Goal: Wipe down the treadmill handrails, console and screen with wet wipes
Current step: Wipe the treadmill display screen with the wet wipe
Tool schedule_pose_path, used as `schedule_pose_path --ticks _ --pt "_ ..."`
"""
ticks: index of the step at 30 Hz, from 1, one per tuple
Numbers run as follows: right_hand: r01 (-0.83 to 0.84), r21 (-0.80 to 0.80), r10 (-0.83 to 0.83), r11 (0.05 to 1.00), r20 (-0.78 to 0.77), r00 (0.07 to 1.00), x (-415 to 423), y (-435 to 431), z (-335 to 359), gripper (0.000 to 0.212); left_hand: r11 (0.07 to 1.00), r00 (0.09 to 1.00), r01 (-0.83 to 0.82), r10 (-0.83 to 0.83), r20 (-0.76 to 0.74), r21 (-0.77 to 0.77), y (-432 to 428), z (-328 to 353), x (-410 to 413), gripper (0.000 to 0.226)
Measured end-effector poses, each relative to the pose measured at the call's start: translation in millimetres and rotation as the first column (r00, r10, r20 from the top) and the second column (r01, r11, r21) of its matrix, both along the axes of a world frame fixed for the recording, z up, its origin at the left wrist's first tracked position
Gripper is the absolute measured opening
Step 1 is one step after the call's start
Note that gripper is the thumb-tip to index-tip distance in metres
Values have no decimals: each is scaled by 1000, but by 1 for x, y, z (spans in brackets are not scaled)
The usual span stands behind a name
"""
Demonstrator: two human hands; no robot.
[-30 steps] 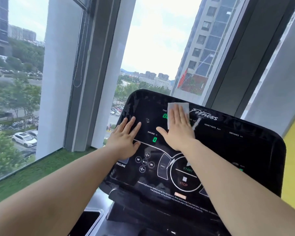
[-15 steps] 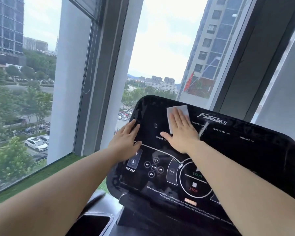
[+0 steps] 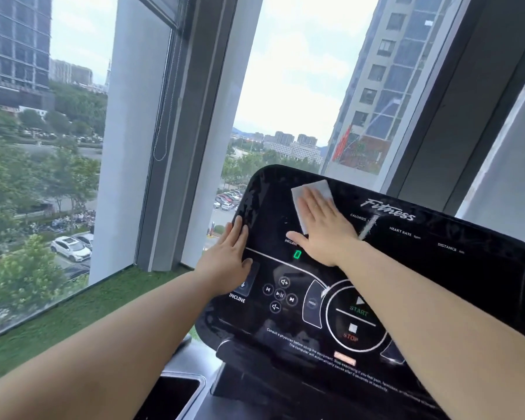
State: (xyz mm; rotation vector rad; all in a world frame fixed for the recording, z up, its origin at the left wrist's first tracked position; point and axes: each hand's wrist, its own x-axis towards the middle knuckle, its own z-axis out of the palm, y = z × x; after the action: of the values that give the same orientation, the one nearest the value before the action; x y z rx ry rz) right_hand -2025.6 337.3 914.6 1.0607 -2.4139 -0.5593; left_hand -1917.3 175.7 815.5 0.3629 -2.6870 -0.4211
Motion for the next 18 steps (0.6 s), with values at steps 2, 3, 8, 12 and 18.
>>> schedule_pose_path --ticks 2,3,8,12,18 --pt "40 -74 -39 996 27 999 6 -12 -16 80 1000 1000 -11 11 -13 -4 2 -2 -2 70" --pt "25 -76 -23 997 26 999 12 -17 -26 81 1000 1000 -17 17 -20 -12 1 -3 -2 70" --pt "-155 110 158 982 -13 987 29 -8 -61 81 1000 1000 -7 7 -24 -6 -1 -2 -1 68" --pt "-149 217 165 965 -58 985 18 4 -34 75 1000 1000 1 -1 -21 -4 -4 -1 0 68" --pt "40 -61 -37 997 42 998 6 -31 -11 81 999 1000 18 -17 -16 34 -3 -2 1 73"
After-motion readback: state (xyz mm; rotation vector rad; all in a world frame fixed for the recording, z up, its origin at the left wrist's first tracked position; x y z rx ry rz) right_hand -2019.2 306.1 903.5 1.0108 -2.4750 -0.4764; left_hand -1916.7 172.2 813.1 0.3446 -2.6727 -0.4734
